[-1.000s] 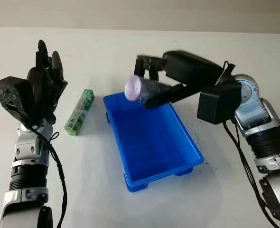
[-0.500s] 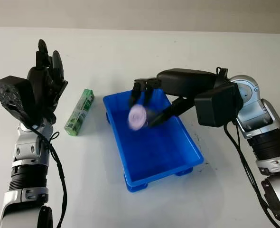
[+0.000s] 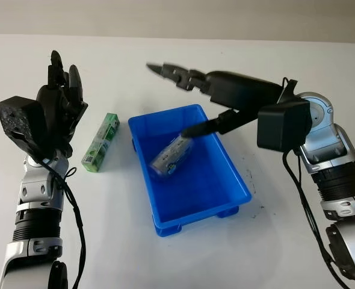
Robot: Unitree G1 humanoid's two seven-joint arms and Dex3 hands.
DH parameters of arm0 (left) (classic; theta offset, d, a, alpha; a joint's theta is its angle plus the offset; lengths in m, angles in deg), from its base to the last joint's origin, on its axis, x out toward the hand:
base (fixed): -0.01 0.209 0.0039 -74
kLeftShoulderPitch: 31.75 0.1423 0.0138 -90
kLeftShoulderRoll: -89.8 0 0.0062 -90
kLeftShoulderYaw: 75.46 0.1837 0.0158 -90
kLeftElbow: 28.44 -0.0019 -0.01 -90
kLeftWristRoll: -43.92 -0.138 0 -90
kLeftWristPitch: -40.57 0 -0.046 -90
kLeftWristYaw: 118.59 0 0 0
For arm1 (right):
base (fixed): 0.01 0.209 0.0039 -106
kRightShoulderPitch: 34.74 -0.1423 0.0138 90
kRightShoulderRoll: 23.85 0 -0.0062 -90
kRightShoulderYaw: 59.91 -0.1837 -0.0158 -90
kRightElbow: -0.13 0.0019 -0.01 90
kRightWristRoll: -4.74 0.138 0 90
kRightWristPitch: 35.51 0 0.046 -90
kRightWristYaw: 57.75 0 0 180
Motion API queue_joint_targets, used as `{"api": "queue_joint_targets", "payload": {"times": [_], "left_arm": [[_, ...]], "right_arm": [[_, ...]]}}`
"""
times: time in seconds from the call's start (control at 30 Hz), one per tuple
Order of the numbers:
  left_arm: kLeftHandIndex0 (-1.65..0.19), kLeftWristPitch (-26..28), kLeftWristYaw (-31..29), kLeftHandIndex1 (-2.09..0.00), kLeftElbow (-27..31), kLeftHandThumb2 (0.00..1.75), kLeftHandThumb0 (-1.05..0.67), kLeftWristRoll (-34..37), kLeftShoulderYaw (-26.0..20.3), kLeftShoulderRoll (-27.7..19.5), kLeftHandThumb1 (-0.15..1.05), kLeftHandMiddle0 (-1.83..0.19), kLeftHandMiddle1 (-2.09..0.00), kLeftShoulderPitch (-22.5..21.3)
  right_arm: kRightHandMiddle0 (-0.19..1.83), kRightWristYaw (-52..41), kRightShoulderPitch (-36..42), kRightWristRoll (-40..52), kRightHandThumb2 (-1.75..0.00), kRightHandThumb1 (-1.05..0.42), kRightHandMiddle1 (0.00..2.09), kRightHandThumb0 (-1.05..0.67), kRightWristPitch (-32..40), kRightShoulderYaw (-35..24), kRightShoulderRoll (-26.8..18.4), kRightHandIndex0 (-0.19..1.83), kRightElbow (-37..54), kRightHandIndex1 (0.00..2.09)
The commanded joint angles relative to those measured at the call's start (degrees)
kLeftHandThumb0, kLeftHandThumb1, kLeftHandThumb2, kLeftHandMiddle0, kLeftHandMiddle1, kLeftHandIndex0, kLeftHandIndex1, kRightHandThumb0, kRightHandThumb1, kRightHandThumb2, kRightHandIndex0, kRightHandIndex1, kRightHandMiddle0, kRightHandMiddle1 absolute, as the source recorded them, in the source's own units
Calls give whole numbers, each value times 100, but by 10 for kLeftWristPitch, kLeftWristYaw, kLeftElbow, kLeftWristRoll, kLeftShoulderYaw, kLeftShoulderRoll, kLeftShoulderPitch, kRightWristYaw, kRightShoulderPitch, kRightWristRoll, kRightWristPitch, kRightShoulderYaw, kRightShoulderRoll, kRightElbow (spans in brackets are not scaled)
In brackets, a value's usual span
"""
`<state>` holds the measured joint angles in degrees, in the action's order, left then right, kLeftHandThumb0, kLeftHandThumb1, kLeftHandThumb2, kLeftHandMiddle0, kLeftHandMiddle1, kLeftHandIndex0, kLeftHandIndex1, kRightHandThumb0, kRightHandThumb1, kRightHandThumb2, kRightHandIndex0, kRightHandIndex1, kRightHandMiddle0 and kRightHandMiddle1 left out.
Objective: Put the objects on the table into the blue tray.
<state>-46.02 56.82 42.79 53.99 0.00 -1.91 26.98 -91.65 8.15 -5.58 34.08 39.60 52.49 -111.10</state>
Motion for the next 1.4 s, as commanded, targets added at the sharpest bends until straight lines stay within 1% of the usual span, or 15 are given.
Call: {"api": "queue_joint_targets", "payload": {"times": [0.0,0.1,0.17,0.23,0.33,0.37,0.5,0.6,0.67,0.77,1.03,1.23,1.37], "left_arm": [[19,-1,-3,0,12,69,-79,1,0,1,105,19,0,0],[19,-5,-3,0,11,68,-79,0,-1,1,105,19,0,2],[19,-6,-3,0,12,68,-79,0,-1,1,105,19,0,3],[19,-5,-4,0,13,69,-79,0,-2,1,105,19,0,4],[19,-5,-6,0,15,69,-78,1,-2,0,105,19,0,6],[19,-4,-7,0,15,69,-78,0,-2,-1,105,19,0,6],[19,-2,-4,0,14,69,-78,-3,0,-1,105,19,0,4],[19,-3,-6,0,12,69,-78,-3,0,0,105,19,0,4],[19,-4,-9,0,12,69,-77,-2,1,-1,105,19,0,4],[19,1,-9,0,14,69,-77,-3,1,-2,105,19,0,4],[19,12,-7,0,28,68,-77,0,-3,-2,105,19,0,10],[19,22,-9,0,33,67,-76,-2,-1,-4,105,19,0,12],[19,31,-8,0,36,65,-76,-4,1,-6,105,19,0,10]], "right_arm": [[-19,36,-1,8,-49,-105,0,-84,7,-29,10,-19,-27,0],[-19,88,-10,31,-54,-105,0,-88,25,-60,31,-19,-81,0],[-19,121,-12,37,-62,-105,0,-85,27,-76,41,-19,-110,0],[-19,139,-3,54,-66,-105,0,-81,56,-94,50,-19,-117,0],[-19,164,18,67,-66,-105,0,-79,121,-109,62,-19,-103,0],[-19,170,25,69,-66,-105,0,-79,132,-112,65,-19,-100,0],[-19,214,51,52,-68,-105,0,-73,115,-112,70,-19,-119,0],[-19,225,61,93,-67,-105,0,-74,165,-139,94,-19,-126,0],[-19,228,66,117,-69,-105,0,-72,177,-154,108,-19,-133,0],[-19,231,75,141,-72,-105,0,-72,182,-168,127,-19,-135,0],[-19,238,84,167,-74,-105,0,-70,176,-182,153,-19,-139,0],[-19,249,90,174,-75,-105,0,-68,175,-190,167,-19,-144,0],[-19,256,87,171,-75,-105,0,-67,175,-191,168,-19,-145,0]]}}
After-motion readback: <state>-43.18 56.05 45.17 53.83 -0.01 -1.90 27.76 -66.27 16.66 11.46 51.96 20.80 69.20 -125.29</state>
